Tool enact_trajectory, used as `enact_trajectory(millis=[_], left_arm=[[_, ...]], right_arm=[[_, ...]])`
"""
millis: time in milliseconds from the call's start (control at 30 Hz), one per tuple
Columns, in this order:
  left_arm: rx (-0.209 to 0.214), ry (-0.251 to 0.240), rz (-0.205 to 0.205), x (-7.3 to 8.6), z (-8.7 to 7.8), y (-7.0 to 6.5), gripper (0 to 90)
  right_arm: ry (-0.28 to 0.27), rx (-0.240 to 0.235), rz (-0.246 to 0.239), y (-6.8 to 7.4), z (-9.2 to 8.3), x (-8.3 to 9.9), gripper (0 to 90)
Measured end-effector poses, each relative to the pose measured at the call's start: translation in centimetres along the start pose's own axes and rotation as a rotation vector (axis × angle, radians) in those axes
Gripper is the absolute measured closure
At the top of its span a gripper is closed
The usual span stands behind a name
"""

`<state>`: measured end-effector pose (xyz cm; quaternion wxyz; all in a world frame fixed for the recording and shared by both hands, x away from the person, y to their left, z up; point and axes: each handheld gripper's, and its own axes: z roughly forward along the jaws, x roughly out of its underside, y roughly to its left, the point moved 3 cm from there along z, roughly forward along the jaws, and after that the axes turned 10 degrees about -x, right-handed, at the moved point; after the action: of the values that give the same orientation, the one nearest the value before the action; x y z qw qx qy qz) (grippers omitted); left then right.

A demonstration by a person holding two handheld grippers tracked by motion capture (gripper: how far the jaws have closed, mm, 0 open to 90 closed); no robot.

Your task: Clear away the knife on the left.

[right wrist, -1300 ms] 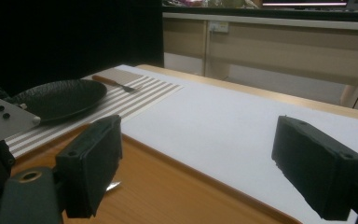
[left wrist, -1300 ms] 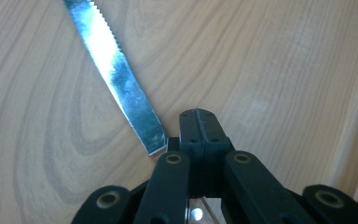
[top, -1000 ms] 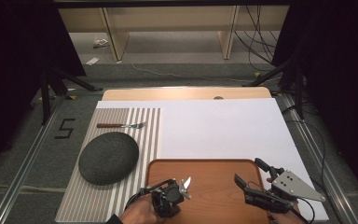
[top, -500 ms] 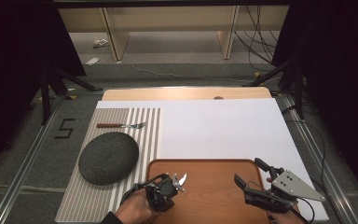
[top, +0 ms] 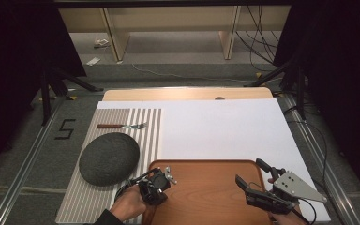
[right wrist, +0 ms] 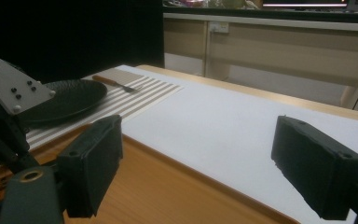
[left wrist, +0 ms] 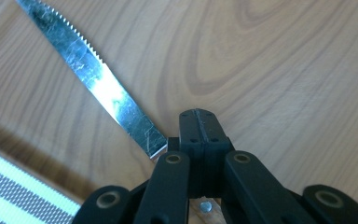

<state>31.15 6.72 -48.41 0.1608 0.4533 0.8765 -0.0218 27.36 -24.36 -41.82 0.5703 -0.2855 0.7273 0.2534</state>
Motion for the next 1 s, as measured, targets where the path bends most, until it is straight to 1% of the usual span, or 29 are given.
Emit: enact_trajectory(millis=[300, 467, 533, 567, 600, 867, 1000], left_arm=[[-0.002, 0.012, -0.024, 0.6, -0.1, 0.8, 89.5], [-0.006, 0.020, -0.033, 0.9, -0.1, 1.1, 89.5], [-0.004, 0.022, -0.030, 0.9, -0.1, 1.2, 89.5], [-0.007, 0.023, -0.039, 1.0, -0.1, 1.2, 89.5], [-0.007, 0.024, -0.039, 1.1, -0.2, 1.3, 89.5], [0.009, 0.030, -0.054, 1.4, -0.3, 1.5, 89.5], [0.007, 0.027, -0.055, 1.5, -0.4, 1.6, 89.5]], right_arm=[[-0.004, -0.002, 0.000, 0.0, 0.0, 0.0, 17.4], [-0.001, -0.002, 0.000, 0.0, 0.0, 0.0, 17.4], [-0.002, -0.003, 0.000, 0.0, 0.0, 0.0, 17.5], [-0.002, -0.002, -0.001, 0.0, 0.0, 0.0, 17.4], [-0.003, -0.003, -0.002, 0.0, 0.0, 0.0, 17.4], [-0.002, -0.004, -0.002, 0.0, 0.0, 0.0, 17.4], [-0.004, -0.004, -0.002, 0.0, 0.0, 0.0, 17.4]])
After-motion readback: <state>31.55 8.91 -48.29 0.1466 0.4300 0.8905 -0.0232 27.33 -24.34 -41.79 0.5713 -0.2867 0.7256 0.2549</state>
